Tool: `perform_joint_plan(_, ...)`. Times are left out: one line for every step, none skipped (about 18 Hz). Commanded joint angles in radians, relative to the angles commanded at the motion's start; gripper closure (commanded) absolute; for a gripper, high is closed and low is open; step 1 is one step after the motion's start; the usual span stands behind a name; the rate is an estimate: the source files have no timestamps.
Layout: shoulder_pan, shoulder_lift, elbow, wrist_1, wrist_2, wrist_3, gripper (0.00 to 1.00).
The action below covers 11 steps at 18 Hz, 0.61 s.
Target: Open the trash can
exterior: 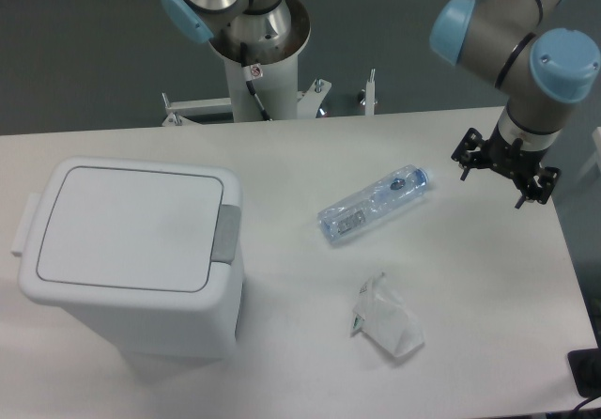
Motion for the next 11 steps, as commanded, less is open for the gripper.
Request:
perform_joint_plan(0.0,0.0,0.0,0.0,0.0,0.0,0.0)
perform_joint_plan(0.0,-0.002,0.0,0.0,0.0,0.0,0.0)
perform_joint_plan(0.0,0.0,0.002,-0.002,0.0,0.0,0.0)
perform_joint_plan(0.0,0.0,0.002,-0.002,-0.002,0.0,0.0)
perform_joint_plan(0.0,0.0,0.002,-0.002,-0.002,0.0,0.0)
perform_joint_plan(0.0,0.0,0.003,-0.003,-0.002,0.0,0.0)
perform_joint_plan(0.002,0.0,0.005,-0.005,-0.003,0.0,0.0)
perform_joint_plan(0.005,0.0,0.008,-0.008,-0.008,0.0,0.0)
perform_joint_plan(0.006,0.002,0.011,-0.008,-0.008,-0.002,0.0)
perform_joint_plan(0.008,0.002,0.011,-0.008,-0.008,-0.002,0.0)
perform_joint_plan(0.006,0.002,0.006,-0.008,-0.008,-0.005,0.0)
